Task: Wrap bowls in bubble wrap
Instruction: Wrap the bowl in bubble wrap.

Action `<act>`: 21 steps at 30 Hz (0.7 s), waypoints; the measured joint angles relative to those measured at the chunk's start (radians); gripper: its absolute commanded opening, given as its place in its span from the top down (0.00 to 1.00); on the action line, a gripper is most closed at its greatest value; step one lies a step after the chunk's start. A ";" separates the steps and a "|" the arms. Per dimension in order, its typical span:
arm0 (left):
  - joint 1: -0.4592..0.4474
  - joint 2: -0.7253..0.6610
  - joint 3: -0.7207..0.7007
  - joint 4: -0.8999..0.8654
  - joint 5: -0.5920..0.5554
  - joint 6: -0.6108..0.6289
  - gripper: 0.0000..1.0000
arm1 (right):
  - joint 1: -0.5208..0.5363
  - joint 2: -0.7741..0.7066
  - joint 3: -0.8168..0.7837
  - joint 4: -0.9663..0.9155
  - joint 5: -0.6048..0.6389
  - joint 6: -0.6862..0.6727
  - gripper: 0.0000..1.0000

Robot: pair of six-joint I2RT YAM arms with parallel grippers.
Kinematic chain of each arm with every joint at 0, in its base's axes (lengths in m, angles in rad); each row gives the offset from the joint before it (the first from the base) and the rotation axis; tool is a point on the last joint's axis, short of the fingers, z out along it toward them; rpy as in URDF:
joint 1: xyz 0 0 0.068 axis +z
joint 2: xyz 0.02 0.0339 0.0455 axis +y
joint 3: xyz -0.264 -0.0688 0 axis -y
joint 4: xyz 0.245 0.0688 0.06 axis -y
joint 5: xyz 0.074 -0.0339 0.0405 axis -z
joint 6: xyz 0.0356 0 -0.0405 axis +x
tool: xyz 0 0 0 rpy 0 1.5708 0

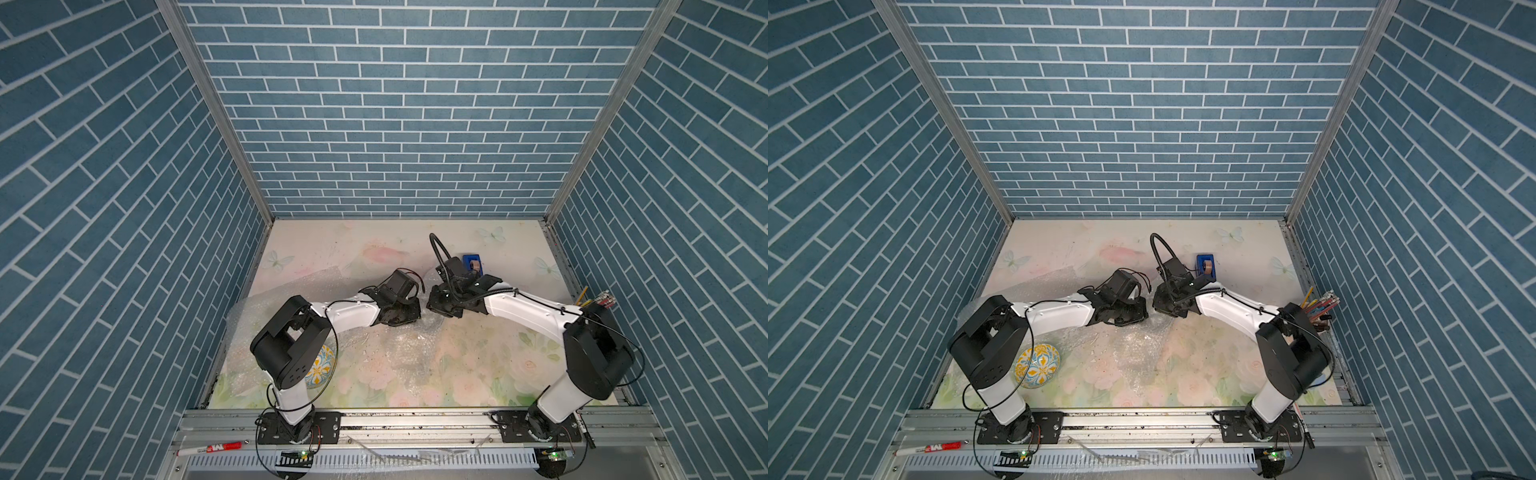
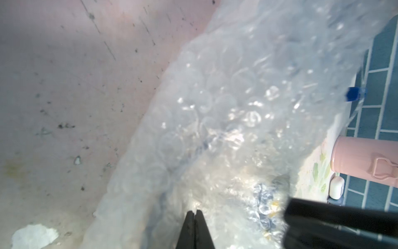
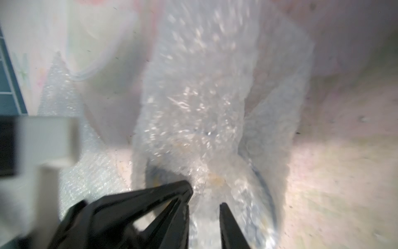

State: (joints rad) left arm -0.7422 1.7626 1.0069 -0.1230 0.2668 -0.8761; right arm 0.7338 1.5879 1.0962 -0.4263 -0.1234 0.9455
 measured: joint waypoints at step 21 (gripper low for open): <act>0.001 0.007 0.024 -0.043 0.000 0.023 0.93 | -0.060 0.161 -0.001 -0.032 -0.030 -0.134 0.90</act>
State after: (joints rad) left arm -0.7414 1.7695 1.0313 -0.1661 0.2665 -0.8536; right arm 0.6739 1.7489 1.0950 -0.4587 -0.1535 0.8112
